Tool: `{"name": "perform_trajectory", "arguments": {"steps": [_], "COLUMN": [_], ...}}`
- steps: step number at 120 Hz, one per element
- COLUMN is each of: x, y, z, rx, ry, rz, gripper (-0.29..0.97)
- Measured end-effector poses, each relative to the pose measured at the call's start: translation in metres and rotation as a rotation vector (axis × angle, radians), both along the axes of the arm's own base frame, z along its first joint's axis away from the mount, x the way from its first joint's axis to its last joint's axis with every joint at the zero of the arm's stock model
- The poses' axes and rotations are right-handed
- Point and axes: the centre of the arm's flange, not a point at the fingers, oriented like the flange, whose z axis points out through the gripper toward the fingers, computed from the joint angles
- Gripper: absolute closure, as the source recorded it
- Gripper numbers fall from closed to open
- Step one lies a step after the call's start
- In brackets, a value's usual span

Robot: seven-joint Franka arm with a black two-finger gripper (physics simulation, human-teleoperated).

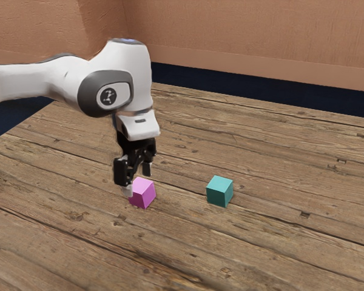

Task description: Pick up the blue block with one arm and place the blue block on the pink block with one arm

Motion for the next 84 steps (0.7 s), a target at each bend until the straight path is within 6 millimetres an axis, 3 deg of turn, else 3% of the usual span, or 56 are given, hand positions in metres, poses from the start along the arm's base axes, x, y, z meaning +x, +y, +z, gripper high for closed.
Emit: {"name": "perform_trajectory", "arguments": {"steps": [13, 42, 51, 67, 84], "x": [0.015, 0.04, 0.046, 0.054, 0.068], "y": [0.003, 0.003, -0.013, -0.07, -0.078], "z": [-0.033, -0.034, -0.043, -0.05, -0.058], "rx": [0.021, -0.002, -0.018, -0.056, -0.072], "ry": [0.002, -0.126, -0.156, -0.216, -0.244], "rz": [-0.202, -0.705, -0.864, -1.165, -1.351], "gripper": [0.0, 0.0, 0.0, 0.0, 0.0]}}
